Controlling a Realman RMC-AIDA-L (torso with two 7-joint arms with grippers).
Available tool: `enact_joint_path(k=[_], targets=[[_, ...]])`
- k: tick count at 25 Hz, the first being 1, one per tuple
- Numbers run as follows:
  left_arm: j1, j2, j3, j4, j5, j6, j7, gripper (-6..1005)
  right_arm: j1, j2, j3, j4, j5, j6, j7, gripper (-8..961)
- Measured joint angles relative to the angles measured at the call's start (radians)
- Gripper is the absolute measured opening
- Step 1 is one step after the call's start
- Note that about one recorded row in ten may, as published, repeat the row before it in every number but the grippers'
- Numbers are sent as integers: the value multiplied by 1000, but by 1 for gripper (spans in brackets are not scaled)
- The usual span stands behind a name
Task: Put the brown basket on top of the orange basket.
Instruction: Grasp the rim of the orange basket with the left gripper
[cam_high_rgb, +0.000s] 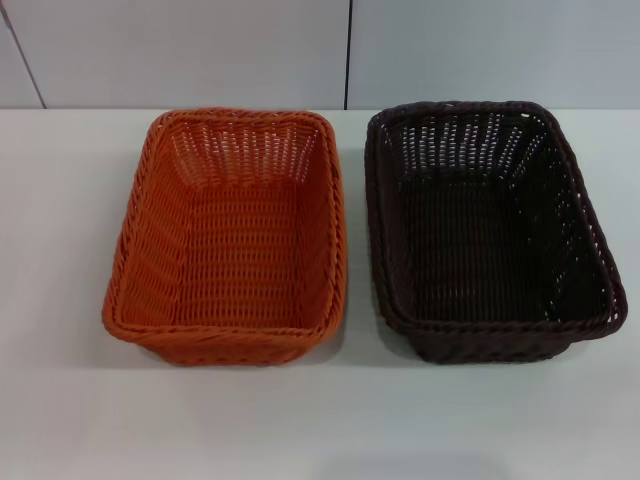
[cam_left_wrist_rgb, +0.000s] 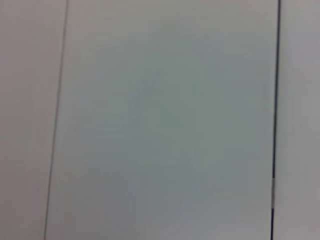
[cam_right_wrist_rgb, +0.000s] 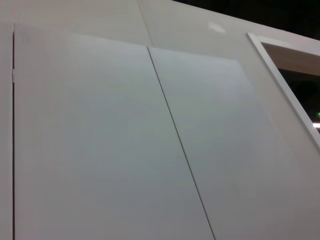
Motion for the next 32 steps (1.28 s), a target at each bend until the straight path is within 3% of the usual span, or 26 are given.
enact_joint_path(k=[6, 9, 10, 11, 12, 14, 15, 17, 19, 20, 21, 24, 25, 26, 28, 29, 32], targets=[[-11, 2, 4, -3, -1, -6, 0, 769, 1, 1, 0, -1, 0, 0, 0, 833], [-11, 12, 19, -54, 6, -85, 3, 761, 1, 1, 0, -1, 0, -1, 1, 833], [17, 37, 25, -166, 48, -208, 3, 758, 2, 1, 0, -1, 0, -1, 1, 833], [17, 37, 25, -166, 48, -208, 3, 755, 2, 0, 0, -2, 0, -1, 1, 833], [40, 54, 25, -243, 83, -271, 2, 753, 2, 0, 0, -2, 0, -1, 1, 833], [96, 94, 19, -450, 171, -456, -1, 747, 5, 0, -1, -3, 0, -2, 2, 833], [136, 121, 9, -625, 225, -638, -1, 744, 10, -1, -2, -2, -2, -2, 2, 833], [168, 142, -5, -793, 260, -833, 3, 739, 12, -1, -2, -1, -7, -2, 2, 833], [190, 149, -27, -936, 288, -1000, 8, 733, 14, -1, -2, -1, -19, -1, 2, 833], [207, 143, -64, -1102, 328, -1213, 13, 730, 14, -1, -2, -1, -25, 3, 2, 833], [207, 143, -64, -1102, 328, -1213, 13, 727, 14, -1, -2, -1, -25, 3, 2, 833], [202, 111, -128, -1304, 359, -1563, 49, 719, 14, -1, -2, -1, -26, 5, 2, 833], [168, 75, -179, -1396, 361, -1778, 112, 716, 14, -1, -2, 0, -28, 6, 2, 833], [168, 75, -179, -1396, 361, -1778, 112, 714, 14, -1, -2, 0, -28, 6, 2, 833], [120, 24, -235, -1455, 364, -1964, 195, 708, 15, -2, -1, 1, -31, 8, 2, 833], [101, 14, -245, -1464, 364, -2017, 217, 705, 16, -2, -1, 2, -36, 9, 2, 833], [41, 9, -241, -1469, 361, -2140, 231, 697, 16, -1, -1, 6, -51, 11, 2, 834]])
